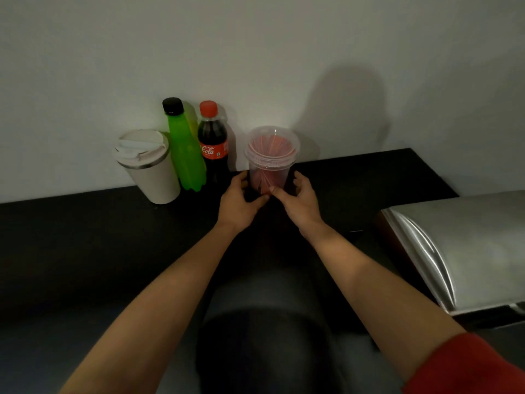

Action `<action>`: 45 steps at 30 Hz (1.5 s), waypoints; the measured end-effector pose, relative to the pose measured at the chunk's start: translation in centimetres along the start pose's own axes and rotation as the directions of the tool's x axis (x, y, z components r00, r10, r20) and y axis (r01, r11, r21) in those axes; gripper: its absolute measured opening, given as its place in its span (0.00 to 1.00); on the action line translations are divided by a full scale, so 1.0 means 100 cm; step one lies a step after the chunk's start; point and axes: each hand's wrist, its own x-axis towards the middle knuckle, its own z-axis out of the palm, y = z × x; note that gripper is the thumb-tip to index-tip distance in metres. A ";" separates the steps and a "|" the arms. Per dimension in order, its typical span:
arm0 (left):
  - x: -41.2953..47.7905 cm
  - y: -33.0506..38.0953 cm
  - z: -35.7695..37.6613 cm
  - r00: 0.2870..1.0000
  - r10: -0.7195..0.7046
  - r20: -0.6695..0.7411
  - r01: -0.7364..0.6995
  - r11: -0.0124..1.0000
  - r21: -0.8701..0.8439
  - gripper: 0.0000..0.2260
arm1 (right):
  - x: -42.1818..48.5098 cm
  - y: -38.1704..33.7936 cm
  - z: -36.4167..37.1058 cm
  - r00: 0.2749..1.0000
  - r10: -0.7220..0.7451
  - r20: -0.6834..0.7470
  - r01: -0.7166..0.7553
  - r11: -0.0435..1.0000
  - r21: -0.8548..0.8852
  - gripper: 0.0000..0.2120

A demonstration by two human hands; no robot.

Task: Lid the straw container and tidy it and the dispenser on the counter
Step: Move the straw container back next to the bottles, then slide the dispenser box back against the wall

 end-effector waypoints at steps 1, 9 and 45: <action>-0.005 0.002 -0.002 1.000 -0.001 -0.004 0.001 1.000 0.010 0.34 | -0.004 -0.002 -0.002 1.000 0.001 -0.005 -0.001 1.000 -0.010 0.38; -0.058 0.031 -0.019 0.997 0.076 -0.029 -0.073 0.992 0.100 0.23 | -0.048 -0.031 -0.018 0.995 -0.069 -0.070 0.063 0.994 -0.086 0.34; -0.259 0.135 0.112 0.984 0.173 0.038 -0.174 0.985 0.009 0.45 | -0.204 -0.031 -0.312 0.811 -0.542 -0.219 0.376 0.770 -0.515 0.31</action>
